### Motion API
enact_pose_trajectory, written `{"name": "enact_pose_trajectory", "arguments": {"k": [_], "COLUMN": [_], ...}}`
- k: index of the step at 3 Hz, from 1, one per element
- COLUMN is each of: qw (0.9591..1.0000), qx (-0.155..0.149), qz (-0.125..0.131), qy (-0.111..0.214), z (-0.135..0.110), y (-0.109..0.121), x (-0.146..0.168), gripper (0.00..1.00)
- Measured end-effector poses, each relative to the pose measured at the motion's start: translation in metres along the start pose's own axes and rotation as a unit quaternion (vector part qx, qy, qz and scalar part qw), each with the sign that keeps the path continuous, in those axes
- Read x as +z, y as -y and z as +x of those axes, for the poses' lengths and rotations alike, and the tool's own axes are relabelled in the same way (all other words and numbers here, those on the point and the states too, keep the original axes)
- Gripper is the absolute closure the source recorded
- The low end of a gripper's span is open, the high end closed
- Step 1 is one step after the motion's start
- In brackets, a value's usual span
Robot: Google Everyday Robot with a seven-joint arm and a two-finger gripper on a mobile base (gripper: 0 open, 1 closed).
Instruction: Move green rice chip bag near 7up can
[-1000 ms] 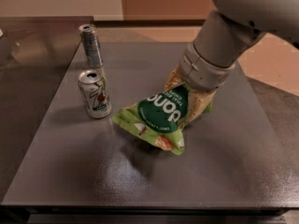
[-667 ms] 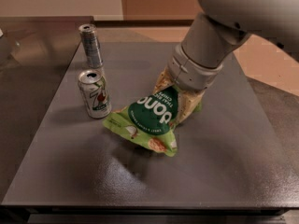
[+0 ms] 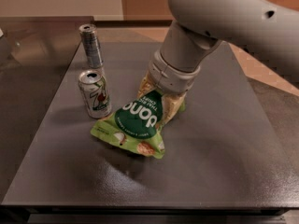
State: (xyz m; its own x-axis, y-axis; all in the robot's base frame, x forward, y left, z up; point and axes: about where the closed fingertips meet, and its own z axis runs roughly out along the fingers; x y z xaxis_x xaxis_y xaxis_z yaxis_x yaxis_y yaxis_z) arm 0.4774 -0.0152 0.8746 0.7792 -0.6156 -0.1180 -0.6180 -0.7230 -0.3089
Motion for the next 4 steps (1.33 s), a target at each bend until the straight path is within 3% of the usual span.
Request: {"name": "enact_pose_trajectory", "arguments": {"k": [2,3,4], "qw": [0.9997,0.9997,0.9997], "qx": [-0.024,-0.024,-0.024], "qz": [0.002,0.002,0.002], "qy": [-0.005,-0.006,-0.006], "z": [-0.008,-0.009,-0.009], "y": [0.022,0.022,0.022], "x": [0.003,0.003,0.002], "gripper": [0.12,0.00,0.00]}}
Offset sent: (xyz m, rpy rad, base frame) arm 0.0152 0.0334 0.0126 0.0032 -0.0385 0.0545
